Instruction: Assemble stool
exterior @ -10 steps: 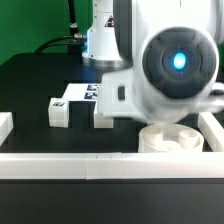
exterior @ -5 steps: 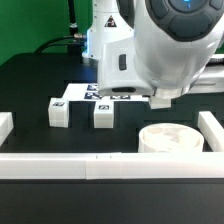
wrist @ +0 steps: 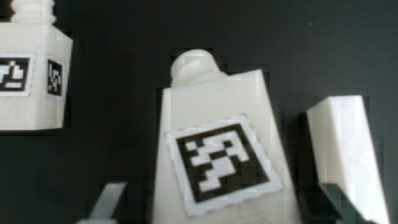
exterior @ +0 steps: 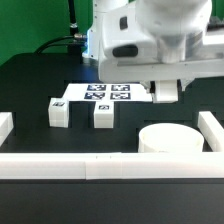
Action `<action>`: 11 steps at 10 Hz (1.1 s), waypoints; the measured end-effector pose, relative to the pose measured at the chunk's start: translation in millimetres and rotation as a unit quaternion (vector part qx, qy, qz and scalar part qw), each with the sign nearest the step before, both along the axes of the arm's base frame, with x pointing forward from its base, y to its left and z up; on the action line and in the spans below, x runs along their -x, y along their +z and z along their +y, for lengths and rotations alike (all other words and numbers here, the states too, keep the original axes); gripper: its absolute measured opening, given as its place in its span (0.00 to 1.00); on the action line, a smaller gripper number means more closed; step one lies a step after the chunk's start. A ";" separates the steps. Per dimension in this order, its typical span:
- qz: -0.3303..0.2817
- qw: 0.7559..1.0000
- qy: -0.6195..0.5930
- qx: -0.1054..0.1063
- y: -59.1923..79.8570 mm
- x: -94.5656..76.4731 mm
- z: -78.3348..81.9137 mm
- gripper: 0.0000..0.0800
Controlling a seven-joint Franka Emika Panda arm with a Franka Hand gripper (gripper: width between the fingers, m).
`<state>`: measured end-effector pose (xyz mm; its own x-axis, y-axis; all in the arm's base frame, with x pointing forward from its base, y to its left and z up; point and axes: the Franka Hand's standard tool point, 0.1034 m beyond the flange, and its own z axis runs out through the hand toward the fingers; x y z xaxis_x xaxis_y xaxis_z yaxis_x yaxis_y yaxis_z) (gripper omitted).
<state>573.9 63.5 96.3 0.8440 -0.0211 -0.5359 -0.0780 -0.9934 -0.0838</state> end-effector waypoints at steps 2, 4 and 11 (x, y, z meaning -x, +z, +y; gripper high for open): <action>-0.096 0.995 -0.008 0.005 9.0 -17.7 4.4 0.41; -0.152 0.988 -0.014 0.008 6.4 -22.9 4.2 0.41; -0.378 0.922 -0.090 0.013 8.2 -39.1 17.7 0.41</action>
Offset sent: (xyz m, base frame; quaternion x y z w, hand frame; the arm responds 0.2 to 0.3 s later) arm 0.0000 0.0000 0.0000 0.0000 0.1938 0.0000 0.9810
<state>613.0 81.2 104.6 0.9576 -0.2022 0.2053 -0.1716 -0.9725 -0.1575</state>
